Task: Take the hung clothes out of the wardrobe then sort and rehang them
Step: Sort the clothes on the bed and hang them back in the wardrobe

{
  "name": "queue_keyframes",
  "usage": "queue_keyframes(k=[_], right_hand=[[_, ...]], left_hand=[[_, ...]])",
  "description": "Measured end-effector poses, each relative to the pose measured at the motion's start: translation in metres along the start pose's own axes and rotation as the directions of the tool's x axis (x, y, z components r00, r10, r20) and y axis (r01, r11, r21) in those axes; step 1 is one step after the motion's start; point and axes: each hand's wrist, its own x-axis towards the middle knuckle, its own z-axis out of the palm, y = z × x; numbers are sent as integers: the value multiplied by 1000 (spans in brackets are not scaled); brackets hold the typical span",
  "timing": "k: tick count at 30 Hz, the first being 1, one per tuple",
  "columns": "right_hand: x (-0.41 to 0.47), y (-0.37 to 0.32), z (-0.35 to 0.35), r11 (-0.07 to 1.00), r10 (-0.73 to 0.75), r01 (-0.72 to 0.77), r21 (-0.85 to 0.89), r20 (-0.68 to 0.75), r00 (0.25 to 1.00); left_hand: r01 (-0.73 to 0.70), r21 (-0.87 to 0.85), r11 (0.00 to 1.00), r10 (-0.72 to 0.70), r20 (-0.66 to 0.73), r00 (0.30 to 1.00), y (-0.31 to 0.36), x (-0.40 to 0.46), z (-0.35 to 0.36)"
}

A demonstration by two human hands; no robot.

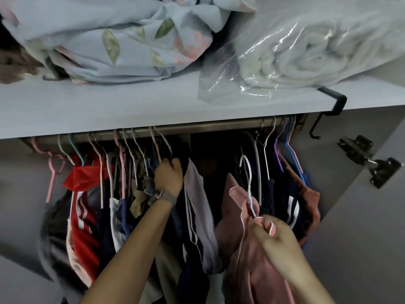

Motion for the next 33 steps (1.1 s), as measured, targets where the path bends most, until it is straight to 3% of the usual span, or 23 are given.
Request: queue_keyframes(k=[5, 8, 12, 14, 17, 20, 23, 29, 31, 33], right_hand=[[2, 2, 11, 1000, 4, -3, -12, 28, 1000], [7, -4, 21, 1000, 14, -12, -24, 71, 997], [29, -29, 40, 997, -70, 70, -12, 17, 997], [50, -43, 52, 988, -147, 146, -50, -14, 989], [89, -55, 78, 966, -213, 204, -158, -45, 976], [123, -49, 108, 934, -221, 202, -294, -31, 975], [147, -31, 129, 890, -213, 183, -417, -25, 977], [167, -1, 137, 768, -141, 119, -629, 15, 990], [164, -2, 138, 779, -261, 207, -592, -6, 965], [161, -2, 141, 798, -345, 303, -521, 17, 938]], left_hand=[[6, 271, 963, -56, 180, 982, -5, 14, 9], [-1, 359, 933, -77, 203, 976, -12, 7, 14], [-70, 543, 837, -72, 235, 969, -16, 2, 10], [-143, 514, 846, 11, 252, 968, -23, -4, 2], [-227, 315, 921, 121, 322, 939, -38, -12, -13], [-185, 149, 971, 114, 388, 915, -54, -22, -27], [-176, 44, 983, 153, 324, 934, -66, -32, -50], [-203, -15, 979, 203, 63, 977, -94, -20, -105], [-264, 94, 960, 267, -29, 963, -103, -15, -117], [-318, 327, 890, 371, -112, 922, -110, -11, -124]])
